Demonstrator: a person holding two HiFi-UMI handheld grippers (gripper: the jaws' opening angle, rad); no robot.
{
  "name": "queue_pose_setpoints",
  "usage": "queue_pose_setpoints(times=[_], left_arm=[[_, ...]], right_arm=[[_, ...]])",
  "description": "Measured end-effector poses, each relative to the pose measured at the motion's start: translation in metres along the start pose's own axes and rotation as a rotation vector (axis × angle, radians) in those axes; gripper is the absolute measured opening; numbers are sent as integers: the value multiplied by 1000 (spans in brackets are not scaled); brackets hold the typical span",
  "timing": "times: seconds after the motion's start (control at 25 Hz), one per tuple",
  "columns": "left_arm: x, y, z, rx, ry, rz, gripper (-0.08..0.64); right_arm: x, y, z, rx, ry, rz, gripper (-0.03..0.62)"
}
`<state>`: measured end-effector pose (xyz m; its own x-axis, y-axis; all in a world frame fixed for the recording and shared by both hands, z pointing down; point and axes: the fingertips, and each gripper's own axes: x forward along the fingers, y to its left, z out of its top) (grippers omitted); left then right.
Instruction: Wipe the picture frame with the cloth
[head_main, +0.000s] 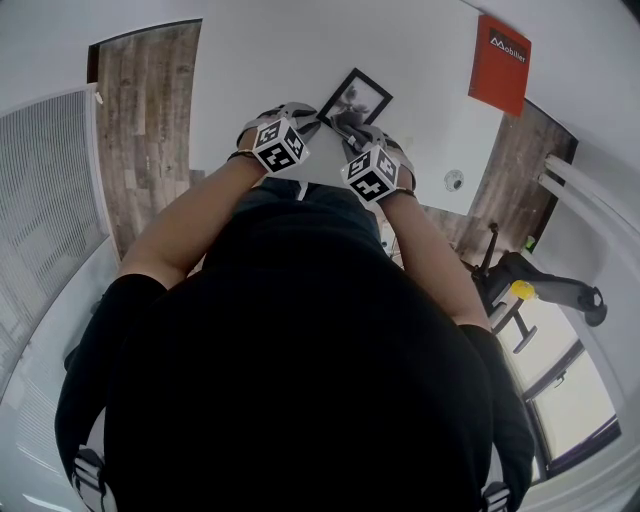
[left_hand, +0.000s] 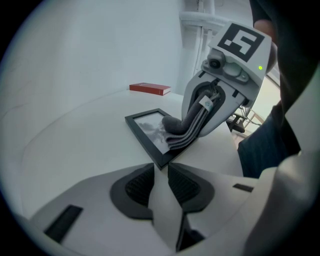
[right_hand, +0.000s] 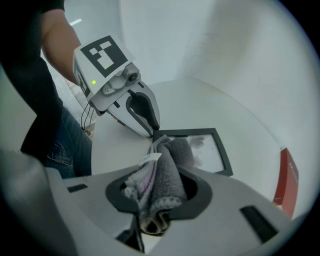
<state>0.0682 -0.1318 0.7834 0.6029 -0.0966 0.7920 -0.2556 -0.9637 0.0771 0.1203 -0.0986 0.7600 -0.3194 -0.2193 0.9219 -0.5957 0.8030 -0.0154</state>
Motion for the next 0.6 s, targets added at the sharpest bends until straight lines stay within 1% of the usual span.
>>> queue_pose_setpoints(times=[0.6], left_arm=[[1,1,0,2,-6,-7,92]], right_arm=[[2,-2,0,28,1,31,103]])
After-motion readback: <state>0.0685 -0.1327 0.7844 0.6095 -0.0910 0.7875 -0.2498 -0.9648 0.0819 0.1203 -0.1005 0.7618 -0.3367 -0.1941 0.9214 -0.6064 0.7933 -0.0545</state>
